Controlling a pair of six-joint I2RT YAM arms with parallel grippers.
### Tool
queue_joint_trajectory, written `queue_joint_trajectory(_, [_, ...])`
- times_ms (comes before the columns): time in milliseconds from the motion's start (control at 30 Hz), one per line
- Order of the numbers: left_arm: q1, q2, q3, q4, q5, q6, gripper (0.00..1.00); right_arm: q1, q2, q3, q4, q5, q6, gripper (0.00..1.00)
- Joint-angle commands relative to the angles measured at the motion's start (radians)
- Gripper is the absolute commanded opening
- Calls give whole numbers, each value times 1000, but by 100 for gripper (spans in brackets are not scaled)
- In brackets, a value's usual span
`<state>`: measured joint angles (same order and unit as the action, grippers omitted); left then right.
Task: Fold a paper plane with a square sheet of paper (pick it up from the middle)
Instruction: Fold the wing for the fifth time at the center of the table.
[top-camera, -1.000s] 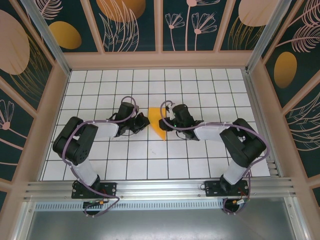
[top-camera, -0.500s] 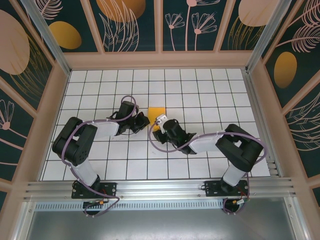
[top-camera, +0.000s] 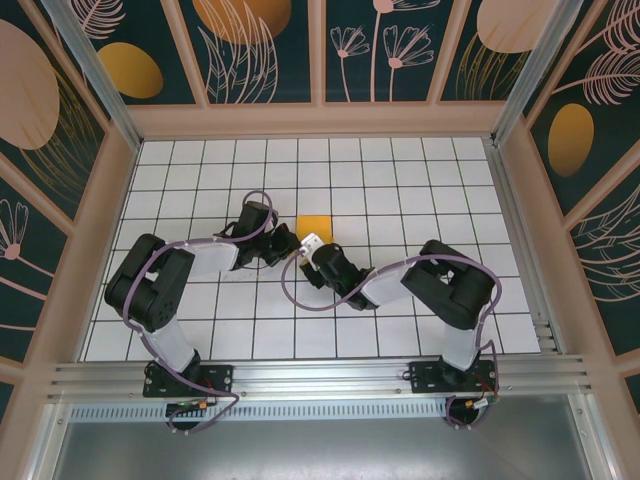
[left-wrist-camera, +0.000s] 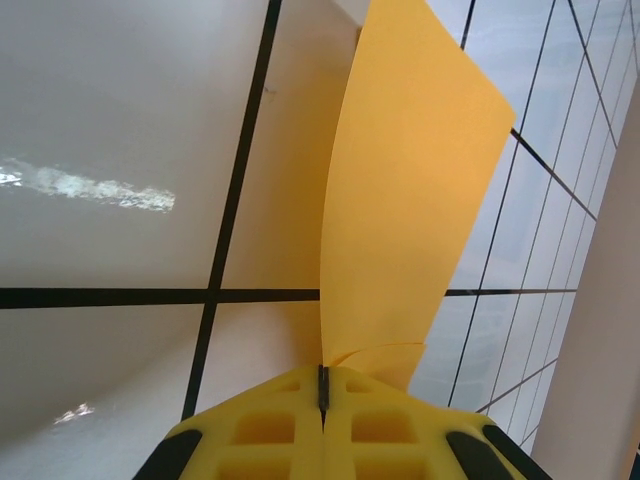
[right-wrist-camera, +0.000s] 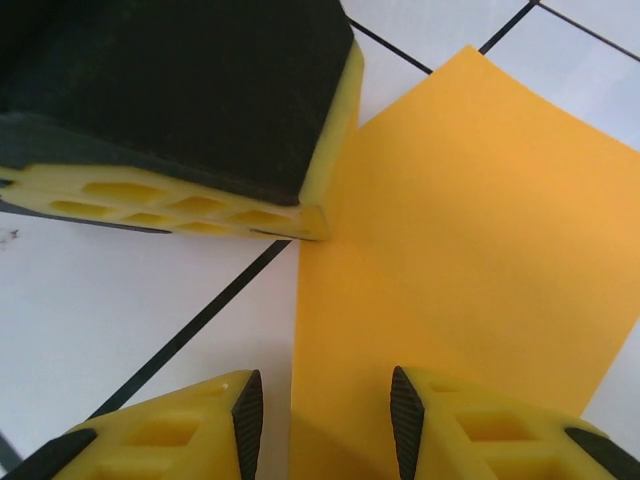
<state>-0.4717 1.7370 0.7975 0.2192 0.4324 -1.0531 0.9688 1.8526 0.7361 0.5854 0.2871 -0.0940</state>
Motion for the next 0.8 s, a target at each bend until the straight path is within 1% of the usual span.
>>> queue_joint_trajectory(0, [-5,-31,22,-20,8,-18,0,4,30,23,56,33,-45,40])
queue_joint_trajectory(100, [-5,-48,22,-23,4,-18,0,3,49,22,76,56,-49,37])
queue_joint_trajectory(200, [-5,-50,22,-29,-5,-15,0,2,57,15,101,73,-50,29])
queue_joint_trajectory(267, [-5,-49,22,-29,-6,-14,0,2,58,8,115,79,-50,27])
queue_joint_trajectory(400, [-5,-45,22,-29,-5,-15,2,1,49,1,131,83,-49,26])
queue_joint_trajectory(500, [-5,-43,22,-30,-4,-16,2,-2,49,-1,143,75,-49,28])
queue_joint_trajectory(600, [-5,-41,23,-30,-5,-15,2,-4,53,2,149,68,-50,27])
queue_joint_trajectory(667, [-5,-41,24,-32,-8,-14,3,-6,53,-2,153,58,-49,26])
queue_joint_trajectory(767, [-5,-42,28,-38,-14,-10,5,-11,51,-7,155,38,-45,20])
